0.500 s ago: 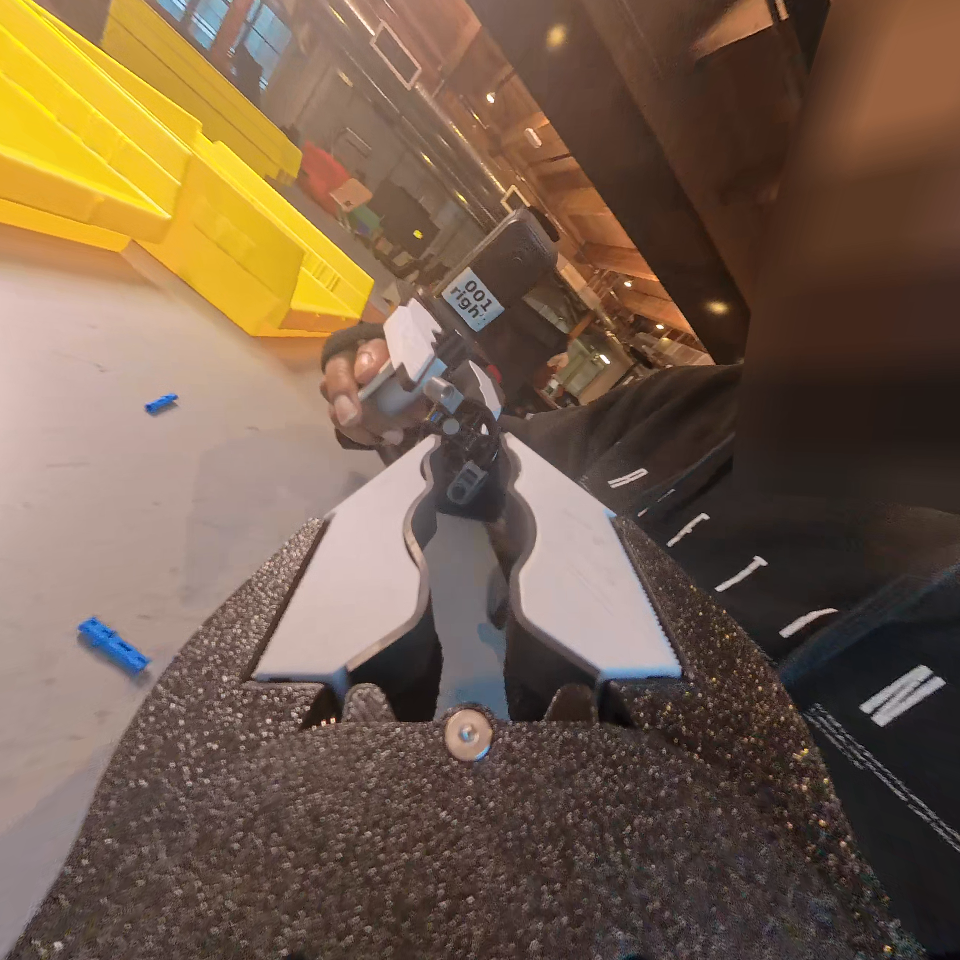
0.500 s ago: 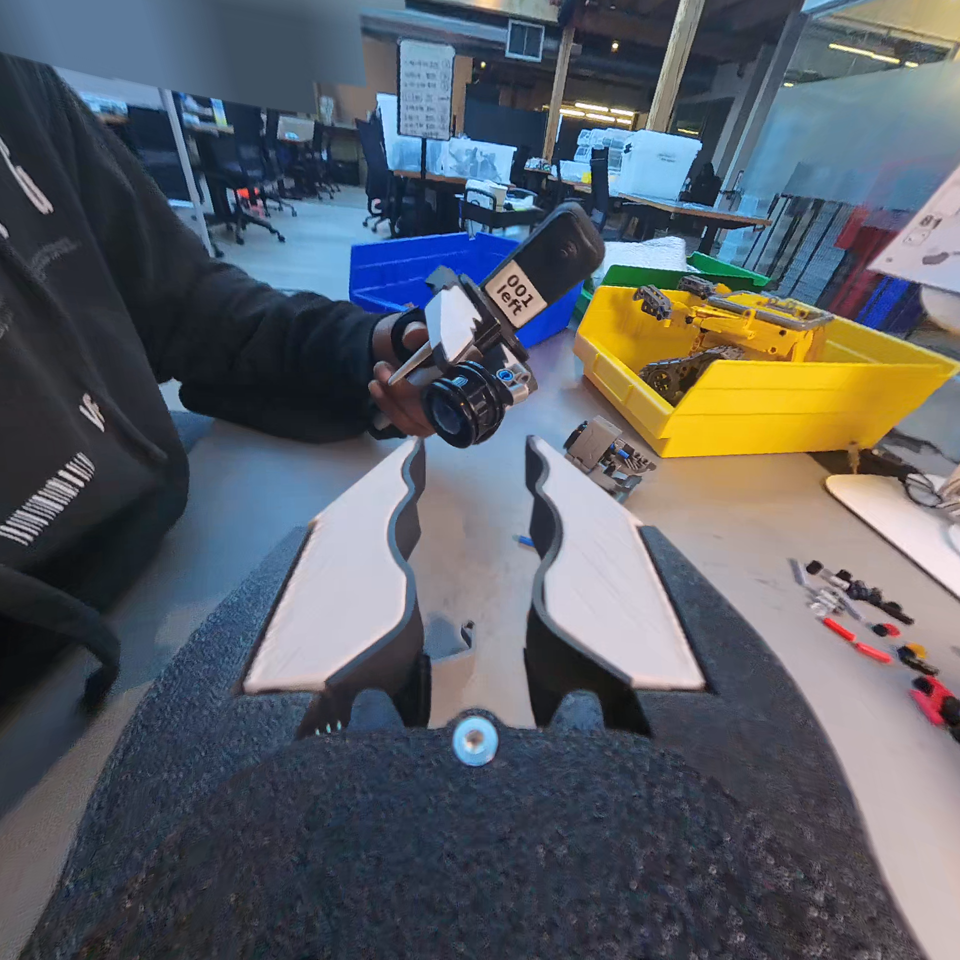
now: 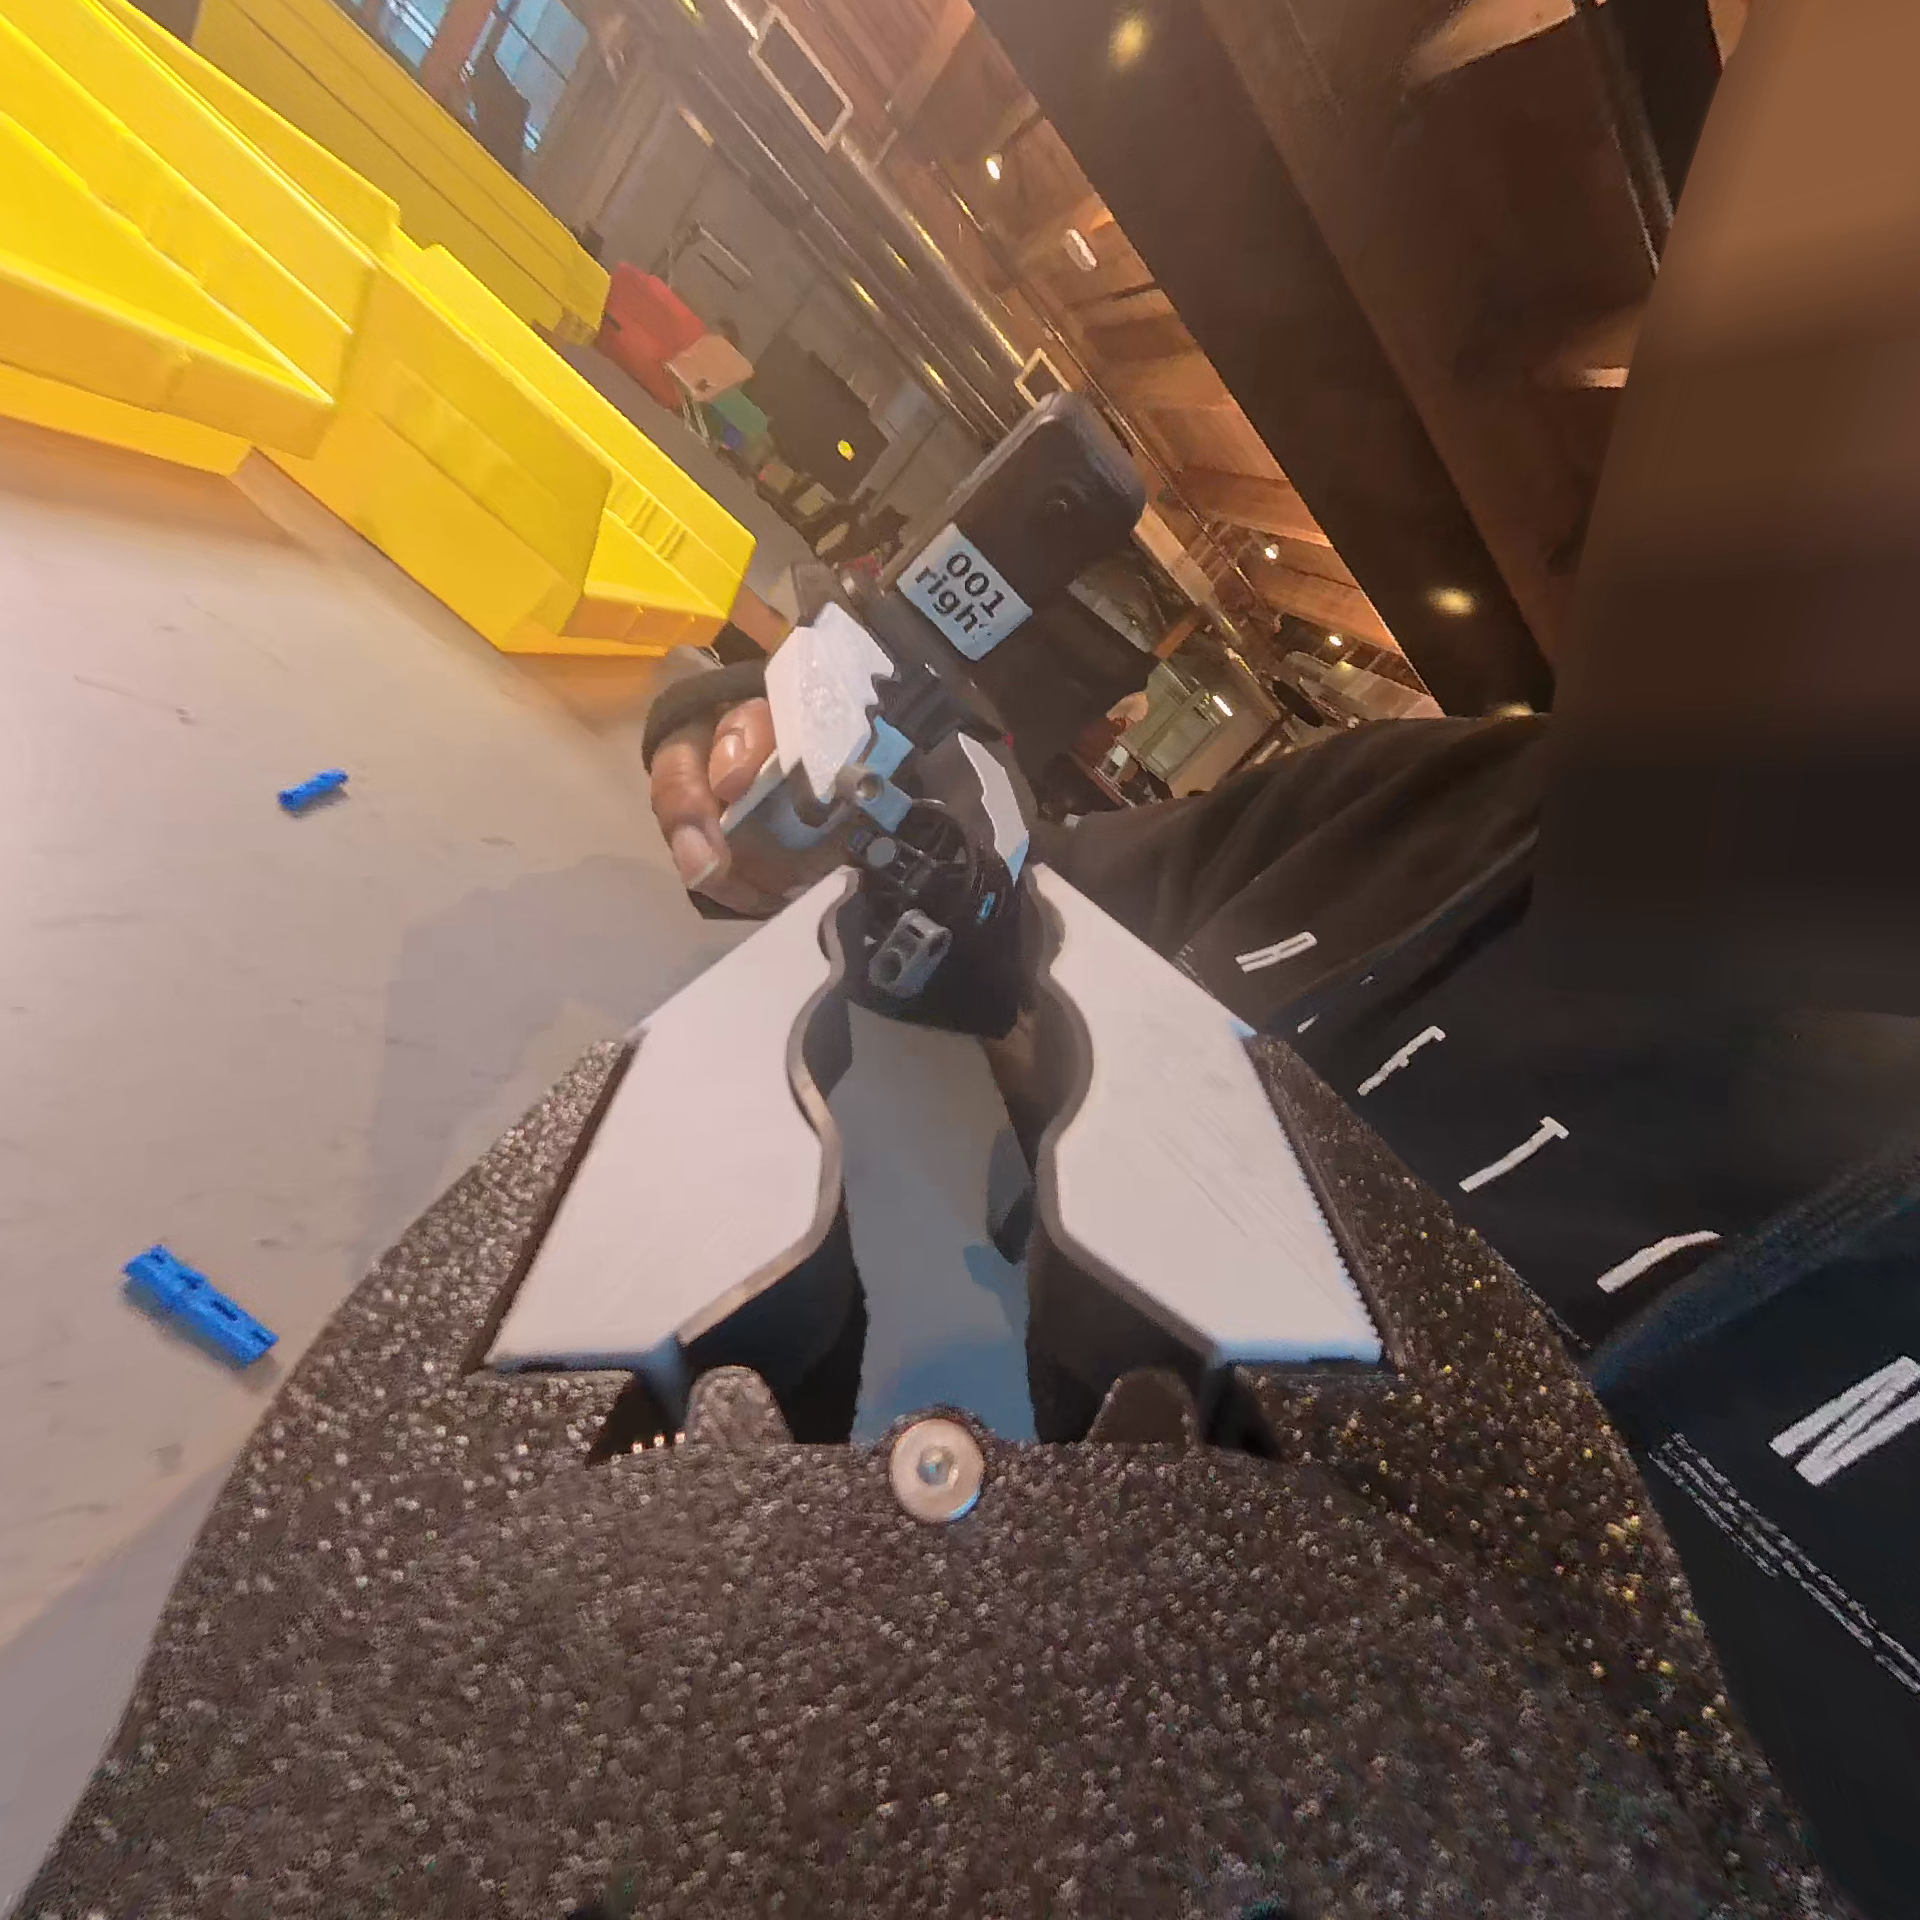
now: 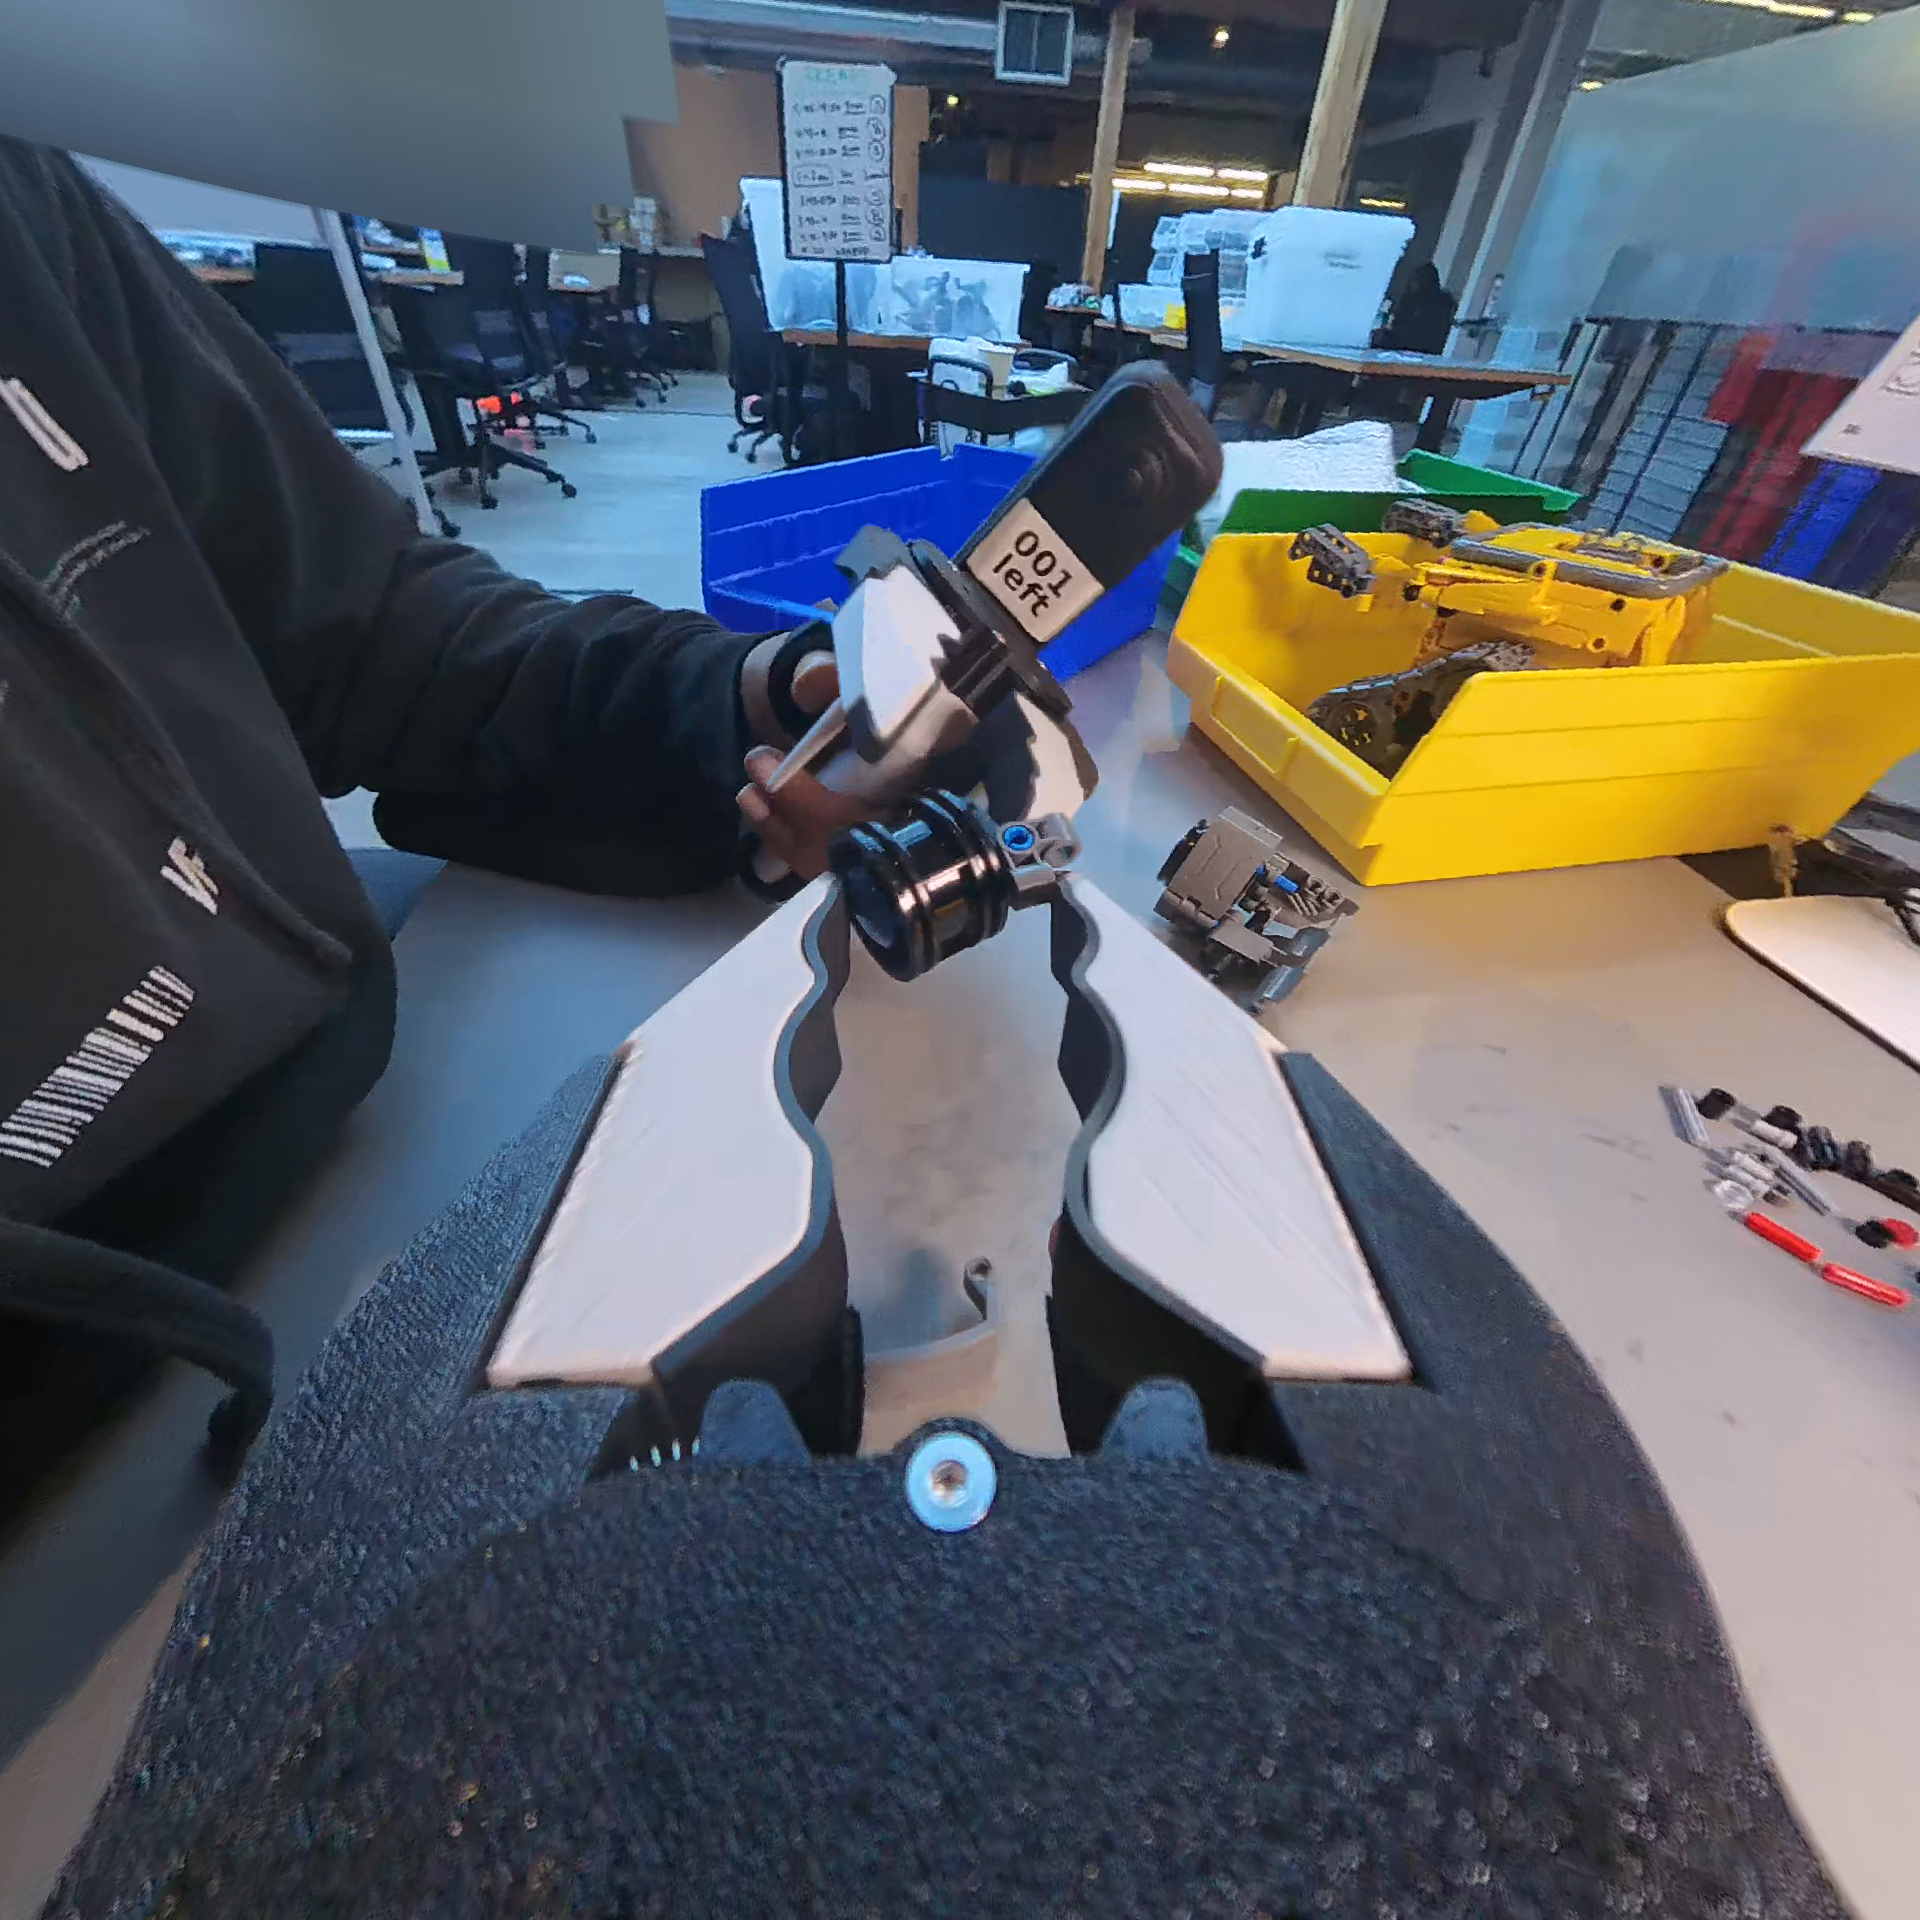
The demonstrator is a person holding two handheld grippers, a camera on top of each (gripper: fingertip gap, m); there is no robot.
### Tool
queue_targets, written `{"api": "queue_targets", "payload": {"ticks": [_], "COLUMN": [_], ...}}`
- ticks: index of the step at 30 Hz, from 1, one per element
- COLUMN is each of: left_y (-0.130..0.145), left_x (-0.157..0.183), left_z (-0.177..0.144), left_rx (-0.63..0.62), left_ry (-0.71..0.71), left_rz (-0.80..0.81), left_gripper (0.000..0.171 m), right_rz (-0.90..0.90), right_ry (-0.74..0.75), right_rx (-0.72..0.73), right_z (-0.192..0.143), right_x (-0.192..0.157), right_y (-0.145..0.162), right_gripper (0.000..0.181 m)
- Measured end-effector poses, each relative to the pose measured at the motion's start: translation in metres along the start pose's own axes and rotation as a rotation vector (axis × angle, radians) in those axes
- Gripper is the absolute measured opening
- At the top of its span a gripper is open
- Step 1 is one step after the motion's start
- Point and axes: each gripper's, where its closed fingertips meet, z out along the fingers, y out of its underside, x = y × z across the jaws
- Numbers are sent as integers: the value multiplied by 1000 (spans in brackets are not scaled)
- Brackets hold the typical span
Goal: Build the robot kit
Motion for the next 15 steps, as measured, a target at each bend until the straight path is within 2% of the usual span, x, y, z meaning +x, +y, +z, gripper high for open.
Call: {"api": "queue_targets", "payload": {"ticks": [3,7,10,15], "left_y": [-8,-5,-5,-4], "left_x": [-4,-12,-13,-17], "left_z": [-4,2,6,3], "left_rx": [25,-19,-34,-80], "left_ry": [-83,-210,-260,-341], "left_rz": [110,273,350,438], "left_gripper": [37,46,36,35], "right_rz": [34,28,18,9], "right_ry": [53,92,116,132], "right_rx": [27,42,52,35], "right_z": [-2,2,7,9], "right_x": [12,15,15,18], "right_y": [-3,-4,-4,1], "right_gripper": [39,39,38,38]}}
